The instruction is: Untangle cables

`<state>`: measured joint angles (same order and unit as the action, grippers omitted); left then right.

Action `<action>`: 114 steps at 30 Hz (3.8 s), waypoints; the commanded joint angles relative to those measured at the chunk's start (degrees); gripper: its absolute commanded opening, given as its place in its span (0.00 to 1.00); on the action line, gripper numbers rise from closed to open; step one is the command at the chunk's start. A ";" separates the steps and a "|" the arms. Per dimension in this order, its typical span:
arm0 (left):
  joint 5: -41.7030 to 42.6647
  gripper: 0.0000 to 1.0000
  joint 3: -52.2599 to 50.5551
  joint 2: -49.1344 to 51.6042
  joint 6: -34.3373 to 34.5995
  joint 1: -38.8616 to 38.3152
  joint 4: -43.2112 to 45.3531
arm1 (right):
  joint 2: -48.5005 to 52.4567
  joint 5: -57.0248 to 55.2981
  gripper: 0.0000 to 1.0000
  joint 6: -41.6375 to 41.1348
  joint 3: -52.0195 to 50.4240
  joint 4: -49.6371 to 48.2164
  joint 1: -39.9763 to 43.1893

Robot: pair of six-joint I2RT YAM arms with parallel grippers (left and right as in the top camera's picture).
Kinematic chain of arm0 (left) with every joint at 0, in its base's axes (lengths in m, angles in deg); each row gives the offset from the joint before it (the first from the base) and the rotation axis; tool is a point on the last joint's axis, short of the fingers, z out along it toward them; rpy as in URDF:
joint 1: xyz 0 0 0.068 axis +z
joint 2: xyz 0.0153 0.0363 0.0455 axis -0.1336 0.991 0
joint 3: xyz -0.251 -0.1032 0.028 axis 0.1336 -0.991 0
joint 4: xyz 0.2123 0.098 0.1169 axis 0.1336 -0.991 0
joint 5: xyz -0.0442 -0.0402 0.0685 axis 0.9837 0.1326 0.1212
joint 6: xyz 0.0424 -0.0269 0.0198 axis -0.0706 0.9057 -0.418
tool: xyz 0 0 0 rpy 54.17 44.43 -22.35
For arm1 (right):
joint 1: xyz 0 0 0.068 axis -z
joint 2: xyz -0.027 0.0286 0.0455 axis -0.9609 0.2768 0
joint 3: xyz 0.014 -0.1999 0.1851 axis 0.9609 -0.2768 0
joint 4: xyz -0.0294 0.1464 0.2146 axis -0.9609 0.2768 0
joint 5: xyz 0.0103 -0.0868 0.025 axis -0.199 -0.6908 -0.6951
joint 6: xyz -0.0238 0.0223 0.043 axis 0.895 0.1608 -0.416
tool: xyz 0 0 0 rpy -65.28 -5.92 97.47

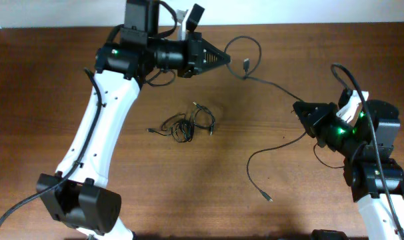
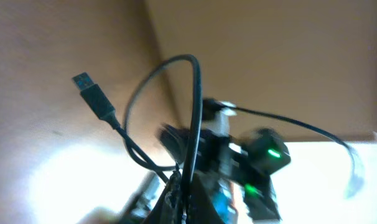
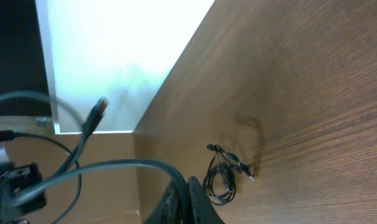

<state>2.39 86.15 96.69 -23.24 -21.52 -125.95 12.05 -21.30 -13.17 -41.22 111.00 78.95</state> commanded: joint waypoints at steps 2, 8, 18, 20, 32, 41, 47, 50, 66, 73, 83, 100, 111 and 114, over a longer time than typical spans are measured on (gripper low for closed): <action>18.73 0.00 0.68 -1.55 7.54 0.83 0.33 | -0.15 -2.86 0.04 0.79 0.37 0.04 0.26; 22.71 0.00 0.68 -1.55 12.74 0.92 0.13 | -0.15 -12.04 0.04 0.85 0.37 -0.68 0.26; 21.49 0.00 0.68 -1.55 17.20 8.83 4.92 | -0.15 -36.94 0.04 6.99 0.37 8.33 0.26; 20.52 0.00 0.68 -1.55 17.11 11.56 5.14 | -0.15 -37.07 0.04 6.78 0.37 8.52 0.26; -8.74 0.03 0.68 -1.55 -12.79 18.88 -2.14 | -0.72 -21.68 0.04 6.60 0.39 2.19 0.26; -13.53 0.77 0.68 -1.55 -27.32 13.33 -9.57 | -9.18 -10.45 0.04 6.58 1.99 -8.90 0.26; -13.55 0.78 0.68 -1.55 -19.41 2.29 -12.04 | -12.09 -9.14 0.04 3.93 1.99 -12.20 0.26; -14.45 0.78 0.68 -1.55 -8.44 -3.48 -12.44 | -11.96 -9.79 0.04 3.93 1.99 -12.31 0.26; -29.99 0.98 0.68 -1.53 52.89 -18.64 -5.79 | -11.82 -3.76 0.04 4.00 1.99 -7.17 0.20; -25.59 0.97 0.68 -1.53 57.57 -18.64 -5.07 | -11.82 5.11 0.04 6.60 1.99 -10.51 -0.61; -15.78 0.77 0.68 -1.53 59.45 -18.64 -3.91 | -11.19 -1.25 0.04 10.58 1.99 -17.44 -12.57; -19.28 0.37 0.68 -1.53 59.43 -17.14 -3.91 | -8.63 -1.46 0.04 16.17 1.99 -17.88 -12.61; -19.28 0.00 0.68 -1.55 49.88 -16.22 2.36 | -8.63 -1.66 0.05 16.04 1.99 -16.74 -12.44; -19.28 0.00 0.68 -1.55 40.09 -15.91 9.55 | -8.63 -2.86 0.23 16.50 1.99 -14.75 -12.44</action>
<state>-17.09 86.04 96.49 27.77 -37.85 -119.50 3.92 -22.87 2.38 -40.32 95.13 66.75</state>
